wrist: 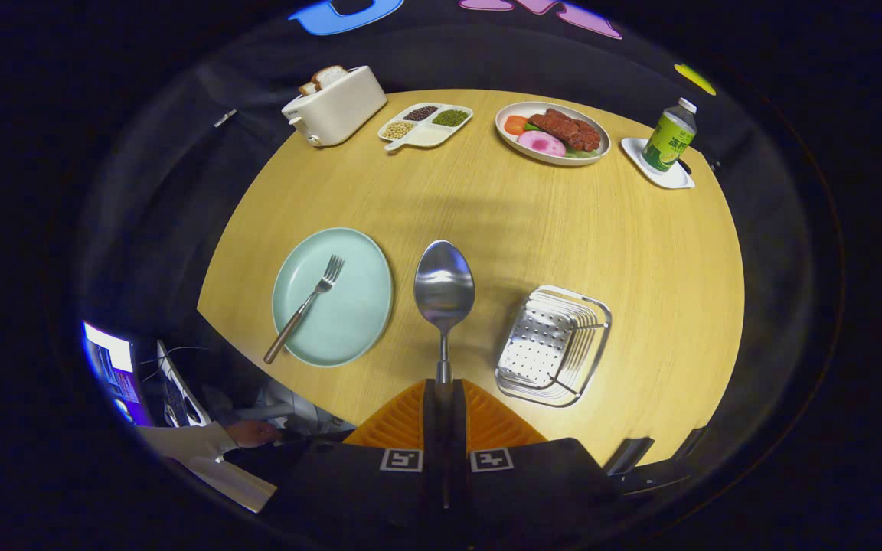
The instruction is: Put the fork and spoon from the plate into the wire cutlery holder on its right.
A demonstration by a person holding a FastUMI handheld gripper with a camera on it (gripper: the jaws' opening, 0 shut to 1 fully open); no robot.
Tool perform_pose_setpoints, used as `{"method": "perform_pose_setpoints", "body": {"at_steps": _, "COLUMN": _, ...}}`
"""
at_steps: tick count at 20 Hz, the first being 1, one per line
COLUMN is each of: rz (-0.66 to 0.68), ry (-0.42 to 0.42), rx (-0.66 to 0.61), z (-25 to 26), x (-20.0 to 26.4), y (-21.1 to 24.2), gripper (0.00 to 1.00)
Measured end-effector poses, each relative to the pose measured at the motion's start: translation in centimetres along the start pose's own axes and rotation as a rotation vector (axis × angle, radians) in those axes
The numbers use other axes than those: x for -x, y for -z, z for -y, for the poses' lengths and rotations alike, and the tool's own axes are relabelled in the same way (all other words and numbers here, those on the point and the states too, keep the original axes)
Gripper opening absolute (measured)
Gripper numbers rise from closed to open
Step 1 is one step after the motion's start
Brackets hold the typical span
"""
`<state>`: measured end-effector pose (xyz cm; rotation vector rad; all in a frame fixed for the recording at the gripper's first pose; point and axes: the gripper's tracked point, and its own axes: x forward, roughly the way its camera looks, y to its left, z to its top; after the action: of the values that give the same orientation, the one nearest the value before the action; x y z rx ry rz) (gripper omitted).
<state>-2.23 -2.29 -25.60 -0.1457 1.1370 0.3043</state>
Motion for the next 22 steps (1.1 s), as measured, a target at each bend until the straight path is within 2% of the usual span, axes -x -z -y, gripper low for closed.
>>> {"method": "perform_pose_setpoints", "body": {"at_steps": 6, "rz": -0.118, "ry": 0.007, "rx": 0.027, "z": 5.8, "x": 0.8, "y": 1.9, "gripper": 0.08}}
{"method": "perform_pose_setpoints", "body": {"at_steps": 10, "rz": -0.214, "ry": -0.009, "rx": -0.008, "z": 6.8, "x": -0.5, "y": 2.7, "gripper": 0.08}}
{"method": "perform_pose_setpoints", "body": {"at_steps": 15, "rz": -0.253, "ry": 0.014, "rx": -0.029, "z": 7.4, "x": -1.5, "y": 2.1, "gripper": 0.08}}
{"method": "perform_pose_setpoints", "body": {"at_steps": 18, "rz": -0.252, "ry": 0.015, "rx": -0.033, "z": 7.4, "x": -1.6, "y": 1.5, "gripper": 0.12}}
{"method": "perform_pose_setpoints", "body": {"at_steps": 20, "rz": -0.237, "ry": 0.005, "rx": -0.044, "z": 7.1, "x": -1.4, "y": 1.2, "gripper": 0.17}}
{"method": "perform_pose_setpoints", "body": {"at_steps": 22, "rz": -0.201, "ry": 0.009, "rx": -0.051, "z": 7.3, "x": -0.7, "y": 0.2, "gripper": 0.42}}
